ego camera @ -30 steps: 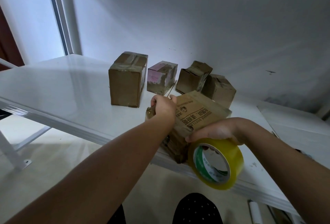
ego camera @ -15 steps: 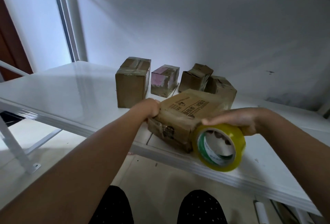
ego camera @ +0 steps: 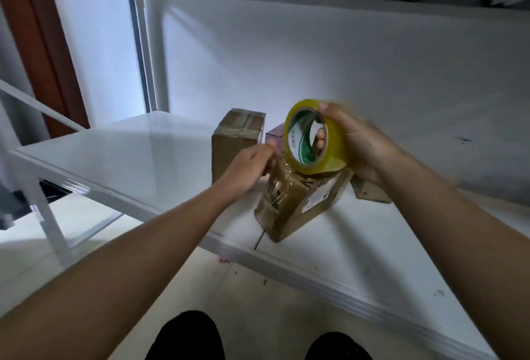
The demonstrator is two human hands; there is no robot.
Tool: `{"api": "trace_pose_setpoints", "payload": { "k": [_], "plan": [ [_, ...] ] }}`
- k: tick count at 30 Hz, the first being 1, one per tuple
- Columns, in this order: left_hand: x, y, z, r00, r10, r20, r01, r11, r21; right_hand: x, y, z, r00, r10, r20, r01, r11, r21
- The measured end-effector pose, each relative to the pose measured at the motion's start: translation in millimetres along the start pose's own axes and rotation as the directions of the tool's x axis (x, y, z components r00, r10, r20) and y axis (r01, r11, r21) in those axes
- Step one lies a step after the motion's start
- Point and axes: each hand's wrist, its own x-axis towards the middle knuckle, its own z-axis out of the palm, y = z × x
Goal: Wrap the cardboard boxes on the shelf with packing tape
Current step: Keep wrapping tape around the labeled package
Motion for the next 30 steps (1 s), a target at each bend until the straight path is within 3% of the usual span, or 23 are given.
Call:
{"api": "trace_pose_setpoints", "payload": {
  "k": [4, 8, 11, 14, 16, 22, 26, 28, 30],
  "plan": [
    [-19.1, 8.2, 8.3, 0.978, 0.034, 0.205, -0.055, 0.994, 0.098, 18.9, 6.0, 14.3, 0.999, -0.012, -0.039, 0.010, 0.998, -0.054],
    [-20.0, 7.4, 23.8, 0.997, 0.076, 0.006, -0.074, 0.942, 0.329, 27.0, 8.4, 21.4, 0.999, 0.015, -0.032, -0.017, 0.997, -0.070],
    [-15.1, 2.9, 27.9, 0.999, 0.036, -0.018, -0.026, 0.915, 0.402, 28.7, -8.7, 17.2, 0.997, 0.076, -0.033, -0.081, 0.979, -0.185],
    [-6.3, -3.3, 14.6, 0.991, -0.065, -0.120, 0.100, 0.944, 0.315, 21.0, -37.4, 8.0, 0.952, 0.302, 0.055, -0.241, 0.847, -0.474],
    [-1.3, -8.3, 6.1, 0.984, -0.064, -0.165, 0.119, 0.929, 0.350, 9.0, -40.6, 1.4, 0.906, 0.416, 0.078, -0.281, 0.728, -0.626],
    [-0.7, -4.5, 10.1, 0.995, -0.065, -0.072, 0.086, 0.936, 0.341, -25.2, 38.8, -7.7, 0.889, 0.448, 0.090, -0.332, 0.769, -0.547],
    [3.3, 5.1, 1.3, 0.982, -0.173, 0.077, 0.141, 0.939, 0.315, -24.1, 61.2, -0.5, 0.917, 0.392, 0.074, -0.322, 0.837, -0.443],
    [7.0, 16.4, -4.5, 0.953, -0.266, 0.147, 0.185, 0.892, 0.412, -22.4, 66.2, 2.9, 0.927, 0.366, 0.084, -0.294, 0.847, -0.443],
    [12.7, 27.9, -13.3, 0.893, -0.406, 0.197, 0.226, 0.780, 0.584, -21.6, 70.8, 5.9, 0.932, 0.350, 0.089, -0.277, 0.851, -0.447]
  ]
}}
